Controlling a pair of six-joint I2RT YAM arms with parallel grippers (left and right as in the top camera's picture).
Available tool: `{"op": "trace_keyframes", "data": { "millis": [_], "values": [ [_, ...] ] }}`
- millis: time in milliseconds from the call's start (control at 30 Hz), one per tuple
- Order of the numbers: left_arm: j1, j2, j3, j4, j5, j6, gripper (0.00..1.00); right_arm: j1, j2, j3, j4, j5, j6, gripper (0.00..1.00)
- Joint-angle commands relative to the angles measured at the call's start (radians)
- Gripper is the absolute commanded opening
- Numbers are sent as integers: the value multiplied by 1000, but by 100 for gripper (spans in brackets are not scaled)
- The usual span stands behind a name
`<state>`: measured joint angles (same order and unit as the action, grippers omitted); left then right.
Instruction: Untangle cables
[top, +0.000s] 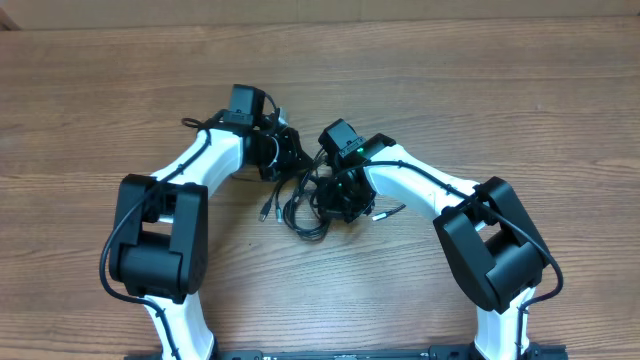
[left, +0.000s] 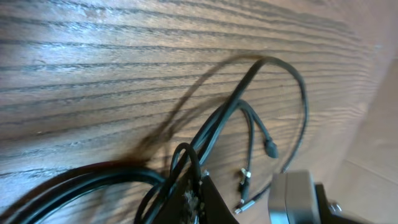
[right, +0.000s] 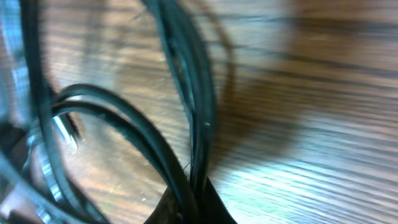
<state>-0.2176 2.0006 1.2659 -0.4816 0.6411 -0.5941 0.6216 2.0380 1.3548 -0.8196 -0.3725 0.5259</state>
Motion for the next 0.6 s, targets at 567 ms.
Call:
{"op": "trace_keyframes", "data": {
  "millis": [567],
  "values": [
    [-37, -33, 18, 73, 127, 10, 4, -81, 18, -7, -30, -138, -85, 4]
  ]
}}
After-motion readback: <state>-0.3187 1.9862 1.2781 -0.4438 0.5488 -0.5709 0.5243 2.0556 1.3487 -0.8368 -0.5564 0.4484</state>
